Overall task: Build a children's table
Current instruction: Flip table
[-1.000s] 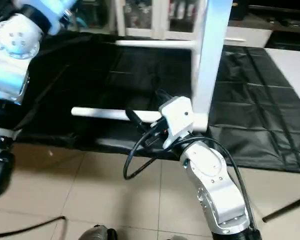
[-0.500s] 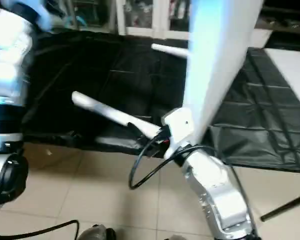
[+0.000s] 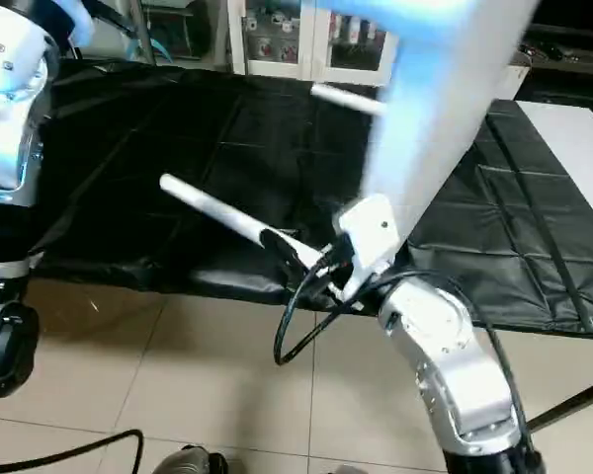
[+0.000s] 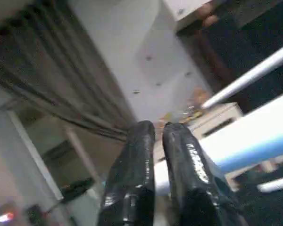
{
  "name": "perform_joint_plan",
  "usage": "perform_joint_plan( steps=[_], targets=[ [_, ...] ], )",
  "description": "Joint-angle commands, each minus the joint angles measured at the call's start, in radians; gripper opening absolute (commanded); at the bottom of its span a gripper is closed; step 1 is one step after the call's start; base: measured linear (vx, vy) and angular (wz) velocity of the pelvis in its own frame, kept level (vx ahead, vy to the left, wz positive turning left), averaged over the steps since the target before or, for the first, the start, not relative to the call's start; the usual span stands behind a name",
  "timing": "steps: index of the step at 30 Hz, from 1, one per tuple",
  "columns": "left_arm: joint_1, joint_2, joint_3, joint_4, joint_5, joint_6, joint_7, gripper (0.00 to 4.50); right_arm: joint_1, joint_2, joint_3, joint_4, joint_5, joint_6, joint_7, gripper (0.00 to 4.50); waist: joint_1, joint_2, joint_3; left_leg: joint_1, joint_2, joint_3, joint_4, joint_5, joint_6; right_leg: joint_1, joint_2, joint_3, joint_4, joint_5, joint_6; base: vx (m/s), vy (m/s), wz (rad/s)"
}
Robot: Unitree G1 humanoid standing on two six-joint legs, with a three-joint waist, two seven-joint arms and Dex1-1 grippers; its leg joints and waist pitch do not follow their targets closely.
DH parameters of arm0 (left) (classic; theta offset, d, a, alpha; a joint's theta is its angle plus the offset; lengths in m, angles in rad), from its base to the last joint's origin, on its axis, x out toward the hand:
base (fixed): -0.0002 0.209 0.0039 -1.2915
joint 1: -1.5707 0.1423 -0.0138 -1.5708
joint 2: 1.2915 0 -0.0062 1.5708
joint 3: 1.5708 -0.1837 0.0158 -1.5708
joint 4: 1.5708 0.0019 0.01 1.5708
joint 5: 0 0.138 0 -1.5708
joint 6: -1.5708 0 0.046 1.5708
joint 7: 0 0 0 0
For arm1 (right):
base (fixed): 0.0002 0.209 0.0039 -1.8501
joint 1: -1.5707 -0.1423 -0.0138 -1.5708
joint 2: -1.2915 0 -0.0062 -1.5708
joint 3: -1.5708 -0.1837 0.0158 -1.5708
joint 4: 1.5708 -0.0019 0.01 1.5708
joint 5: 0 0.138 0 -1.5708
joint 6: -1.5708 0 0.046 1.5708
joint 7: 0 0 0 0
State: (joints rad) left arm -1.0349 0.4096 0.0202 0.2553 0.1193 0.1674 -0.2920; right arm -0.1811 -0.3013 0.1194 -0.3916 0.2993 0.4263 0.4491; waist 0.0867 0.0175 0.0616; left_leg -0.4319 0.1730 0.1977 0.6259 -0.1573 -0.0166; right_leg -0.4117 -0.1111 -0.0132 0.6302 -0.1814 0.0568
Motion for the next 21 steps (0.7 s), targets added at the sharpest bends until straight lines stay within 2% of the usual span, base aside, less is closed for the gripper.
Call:
perform_joint_plan(
  steps=[1, 4, 5, 7, 8, 9, 10, 11, 12, 13, 14, 16, 17, 18, 19, 20, 21],
  targets=[
    [0.028, -0.005, -0.017, -0.052, -0.041, -0.004, -0.059, 0.45, 0.001, 0.001, -0.008, -0.021, -0.008, -0.010, -0.003, 4.50, -0.006, -0.001, -0.081, 0.048, 0.036, -0.029, -0.092, -0.323, -0.073, 0.021, -0.016, 0.009, -0.071, -0.160, -0.180, 0.000, 0.000, 0.00],
    [0.061, -0.016, 0.006, -0.106, -0.086, 0.028, -0.071, 0.82, 0.017, 0.005, 0.009, -0.033, -0.021, -0.021, -0.005, 4.50, -0.006, 0.000, -0.084, 0.047, 0.037, -0.027, -0.089, -0.293, -0.060, 0.024, -0.016, 0.009, -0.066, -0.119, -0.196, 0.000, 0.000, 0.00],
    [0.081, -0.013, 0.017, -0.139, -0.111, 0.046, -0.088, 0.90, 0.026, 0.008, 0.019, -0.046, -0.020, -0.021, -0.004, 4.50, -0.005, 0.005, -0.084, 0.047, 0.037, -0.027, -0.089, -0.283, -0.057, 0.025, -0.016, 0.009, -0.064, -0.105, -0.199, 0.000, 0.000, 0.00],
    [0.120, -0.010, 0.045, -0.198, -0.156, 0.071, -0.105, 1.02, 0.048, 0.005, 0.041, -0.090, 0.003, -0.018, 0.023, 4.50, -0.006, 0.010, -0.084, 0.046, 0.037, -0.027, -0.089, -0.282, -0.054, 0.027, -0.015, 0.009, -0.064, -0.098, -0.198, 0.000, 0.000, 0.00],
    [0.125, -0.012, 0.053, -0.207, -0.169, 0.077, -0.107, 1.13, 0.053, 0.003, 0.042, -0.098, 0.010, -0.014, 0.028, 4.50, -0.006, 0.009, -0.084, 0.047, 0.037, -0.027, -0.089, -0.284, -0.054, 0.027, -0.015, 0.008, -0.063, -0.097, -0.198, 0.000, 0.000, 0.00],
    [0.146, -0.022, 0.081, -0.243, -0.216, 0.099, -0.116, 1.21, 0.071, -0.004, 0.048, -0.128, 0.035, 0.001, 0.045, 4.50, -0.007, 0.012, -0.083, 0.048, 0.037, -0.027, -0.090, -0.294, -0.056, 0.027, -0.014, 0.009, -0.063, -0.104, -0.196, 0.000, 0.000, 0.00],
    [0.166, -0.022, 0.093, -0.269, -0.248, 0.124, -0.132, 1.27, 0.088, -0.023, 0.047, -0.147, 0.049, 0.013, 0.062, 4.50, -0.007, 0.009, -0.082, 0.050, 0.039, -0.028, -0.091, -0.303, -0.057, 0.028, -0.014, 0.009, -0.063, -0.107, -0.201, 0.000, 0.000, 0.00],
    [0.201, -0.015, 0.103, -0.310, -0.292, 0.161, -0.170, 1.41, 0.108, -0.054, 0.041, -0.161, 0.054, 0.030, 0.076, 4.50, -0.008, 0.005, -0.079, 0.049, 0.039, -0.027, -0.093, -0.321, -0.057, 0.026, -0.012, 0.009, -0.067, -0.130, -0.196, 0.000, 0.000, 0.00],
    [0.220, -0.011, 0.105, -0.331, -0.312, 0.177, -0.189, 1.51, 0.115, -0.067, 0.035, -0.162, 0.051, 0.038, 0.078, 4.50, -0.007, 0.007, -0.078, 0.050, 0.039, -0.028, -0.095, -0.334, -0.062, 0.027, -0.013, 0.009, -0.068, -0.152, -0.195, 0.000, 0.000, 0.00],
    [0.247, -0.008, 0.107, -0.362, -0.320, 0.195, -0.195, 1.51, 0.119, -0.076, 0.017, -0.154, 0.048, 0.042, 0.076, 4.50, -0.008, 0.001, -0.075, 0.052, 0.040, -0.027, -0.096, -0.357, -0.068, 0.024, -0.015, 0.010, -0.072, -0.202, -0.190, 0.000, 0.000, 0.00],
    [0.269, -0.009, 0.106, -0.383, -0.331, 0.213, -0.200, 1.70, 0.112, -0.076, 0.001, -0.137, 0.043, 0.043, 0.067, 4.50, -0.011, 0.003, -0.072, 0.051, 0.040, -0.028, -0.099, -0.378, -0.073, 0.023, -0.015, 0.011, -0.076, -0.236, -0.184, 0.000, 0.000, 0.00],
    [0.323, 0.004, 0.086, -0.436, -0.350, 0.239, -0.229, 1.81, 0.090, -0.065, -0.026, -0.091, 0.026, 0.038, 0.047, 4.50, -0.016, 0.001, -0.065, 0.059, 0.039, -0.032, -0.101, -0.471, -0.098, 0.011, -0.020, 0.012, -0.093, -0.387, -0.145, 0.000, 0.000, 0.00],
    [0.346, 0.013, 0.071, -0.456, -0.355, 0.253, -0.244, 1.91, 0.077, -0.060, -0.034, -0.068, 0.012, 0.038, 0.032, 4.50, -0.019, 0.001, -0.063, 0.061, 0.038, -0.035, -0.102, -0.494, -0.109, 0.008, -0.020, 0.012, -0.098, -0.427, -0.130, 0.000, 0.000, 0.00],
    [0.379, 0.027, 0.042, -0.491, -0.365, 0.266, -0.274, 2.04, 0.058, -0.053, -0.048, -0.035, -0.001, 0.038, 0.006, 4.50, -0.018, 0.002, -0.064, 0.064, 0.038, -0.037, -0.102, -0.501, -0.116, 0.006, -0.021, 0.011, -0.099, -0.440, -0.124, 0.000, 0.000, 0.00],
    [0.381, 0.028, 0.040, -0.493, -0.366, 0.267, -0.276, 2.04, 0.057, -0.053, -0.049, -0.032, -0.002, 0.039, 0.005, 4.50, -0.024, 0.000, -0.060, 0.061, 0.037, -0.041, -0.107, -0.524, -0.124, 0.006, -0.020, 0.009, -0.101, -0.467, -0.113, 0.000, 0.000, 0.00],
    [0.411, 0.041, 0.011, -0.535, -0.386, 0.292, -0.304, 2.20, 0.039, -0.050, -0.064, -0.002, -0.007, 0.037, -0.014, 4.50, -0.025, 0.003, -0.062, 0.067, 0.038, -0.042, -0.108, -0.546, -0.134, 0.002, -0.019, 0.009, -0.104, -0.482, -0.105, 0.000, 0.000, 0.00],
    [0.424, 0.046, 0.000, -0.565, -0.408, 0.325, -0.316, 2.27, 0.031, -0.057, -0.070, 0.010, -0.004, 0.034, -0.020, 4.50, -0.029, -0.006, -0.060, 0.072, 0.038, -0.040, -0.107, -0.569, -0.137, -0.002, -0.016, 0.009, -0.110, -0.486, -0.100, 0.000, 0.000, 0.00]
  ],
)
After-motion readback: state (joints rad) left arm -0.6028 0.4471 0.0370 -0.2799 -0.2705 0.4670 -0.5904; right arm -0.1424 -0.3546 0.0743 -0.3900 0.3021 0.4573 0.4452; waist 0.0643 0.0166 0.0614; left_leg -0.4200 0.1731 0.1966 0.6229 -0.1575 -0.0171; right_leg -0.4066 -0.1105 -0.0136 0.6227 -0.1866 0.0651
